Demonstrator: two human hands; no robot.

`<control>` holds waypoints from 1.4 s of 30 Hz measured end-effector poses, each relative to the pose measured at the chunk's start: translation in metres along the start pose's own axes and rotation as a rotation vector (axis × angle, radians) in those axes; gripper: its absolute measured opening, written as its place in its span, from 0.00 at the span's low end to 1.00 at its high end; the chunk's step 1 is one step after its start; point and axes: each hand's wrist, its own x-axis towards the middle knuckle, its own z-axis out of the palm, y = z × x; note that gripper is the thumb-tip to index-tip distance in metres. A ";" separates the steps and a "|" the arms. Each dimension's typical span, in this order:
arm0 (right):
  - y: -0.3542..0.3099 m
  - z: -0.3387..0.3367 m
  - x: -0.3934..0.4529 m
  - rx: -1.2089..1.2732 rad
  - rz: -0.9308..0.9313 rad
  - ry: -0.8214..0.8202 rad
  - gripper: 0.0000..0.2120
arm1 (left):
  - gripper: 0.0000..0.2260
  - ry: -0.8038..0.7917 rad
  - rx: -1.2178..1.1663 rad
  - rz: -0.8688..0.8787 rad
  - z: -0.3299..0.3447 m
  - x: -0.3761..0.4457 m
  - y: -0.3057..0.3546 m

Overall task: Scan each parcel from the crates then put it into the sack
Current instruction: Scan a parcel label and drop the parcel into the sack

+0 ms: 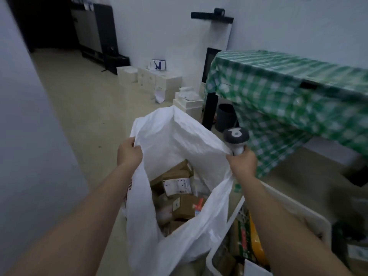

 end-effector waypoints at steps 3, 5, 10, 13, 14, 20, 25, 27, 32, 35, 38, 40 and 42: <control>0.022 -0.003 -0.019 -0.027 0.055 0.013 0.14 | 0.24 -0.133 0.003 -0.095 -0.003 -0.012 -0.019; 0.029 -0.006 -0.026 -0.036 0.070 0.017 0.15 | 0.28 -0.198 0.026 -0.091 -0.005 -0.020 -0.025; 0.036 -0.017 -0.030 0.008 0.073 0.069 0.15 | 0.33 -0.322 0.069 -0.045 -0.002 -0.040 -0.032; 0.036 -0.023 -0.029 0.005 0.062 0.043 0.18 | 0.36 -0.305 0.093 -0.029 0.000 -0.047 -0.039; 0.038 -0.025 -0.030 -0.002 0.061 0.027 0.18 | 0.36 -0.274 0.109 -0.020 0.002 -0.050 -0.041; 0.054 -0.042 -0.052 0.101 0.112 0.048 0.06 | 0.30 -0.126 0.113 0.137 0.017 -0.083 -0.021; 0.081 -0.081 -0.085 0.112 0.154 0.055 0.05 | 0.23 -0.252 0.006 0.243 0.051 -0.127 0.002; 0.103 -0.101 -0.099 0.094 0.182 0.080 0.06 | 0.20 -0.324 -0.033 0.273 0.073 -0.151 0.009; 0.163 -0.148 -0.128 0.126 0.329 0.184 0.06 | 0.18 -0.600 0.003 0.394 0.143 -0.212 0.007; 0.196 -0.168 -0.137 0.183 0.399 0.227 0.07 | 0.16 -0.669 0.093 0.495 0.186 -0.243 -0.001; 0.230 -0.177 -0.136 0.260 0.468 0.267 0.12 | 0.15 -0.737 0.134 0.541 0.224 -0.267 -0.015; 0.250 -0.179 -0.129 0.309 0.509 0.290 0.12 | 0.14 -0.842 0.188 0.574 0.255 -0.278 -0.030; 0.265 -0.177 -0.120 0.345 0.516 0.329 0.10 | 0.13 -0.975 0.285 0.566 0.285 -0.287 -0.048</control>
